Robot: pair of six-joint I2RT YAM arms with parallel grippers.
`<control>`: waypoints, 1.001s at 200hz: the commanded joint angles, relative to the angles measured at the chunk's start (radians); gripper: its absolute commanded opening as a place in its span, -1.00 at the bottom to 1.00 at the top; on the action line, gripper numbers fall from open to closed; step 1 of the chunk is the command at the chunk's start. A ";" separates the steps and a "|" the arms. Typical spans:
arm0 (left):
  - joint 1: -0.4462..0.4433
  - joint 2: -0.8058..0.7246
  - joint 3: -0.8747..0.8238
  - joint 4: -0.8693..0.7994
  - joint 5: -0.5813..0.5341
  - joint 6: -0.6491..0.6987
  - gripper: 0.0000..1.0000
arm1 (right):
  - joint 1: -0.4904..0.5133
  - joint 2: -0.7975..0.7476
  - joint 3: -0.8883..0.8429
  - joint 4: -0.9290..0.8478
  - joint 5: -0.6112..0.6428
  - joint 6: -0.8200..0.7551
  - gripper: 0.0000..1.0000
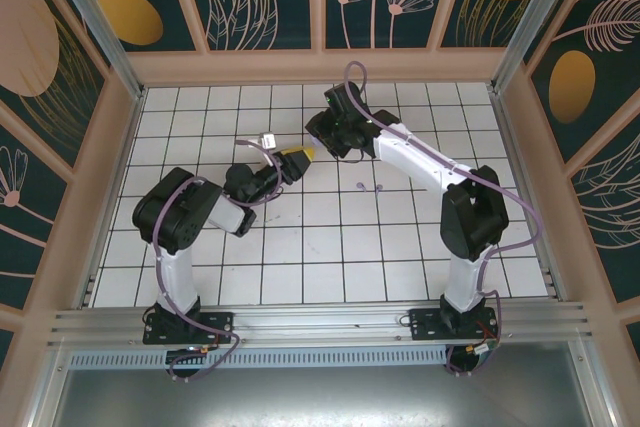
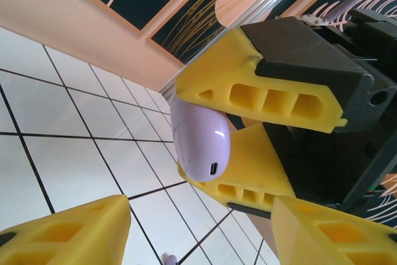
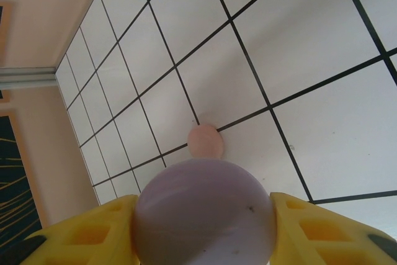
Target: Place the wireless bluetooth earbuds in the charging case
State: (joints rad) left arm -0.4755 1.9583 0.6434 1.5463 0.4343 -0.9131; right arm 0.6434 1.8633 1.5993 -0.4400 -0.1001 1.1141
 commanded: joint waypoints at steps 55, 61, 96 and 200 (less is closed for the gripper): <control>-0.011 0.062 0.082 0.087 0.001 -0.030 0.16 | 0.016 -0.021 0.030 0.027 -0.013 0.018 -0.34; -0.011 0.066 0.087 0.087 0.001 -0.031 0.15 | 0.019 -0.020 0.031 0.029 -0.013 0.018 -0.34; -0.012 0.082 0.108 0.087 -0.005 -0.037 0.07 | 0.025 -0.024 0.034 0.032 -0.016 0.018 -0.34; -0.012 0.105 0.145 0.103 -0.023 -0.050 -0.23 | 0.040 -0.035 0.030 0.041 -0.023 0.023 -0.35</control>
State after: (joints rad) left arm -0.4816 2.0434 0.7616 1.5787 0.4278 -0.9524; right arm 0.6666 1.8633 1.6001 -0.4240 -0.1074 1.1179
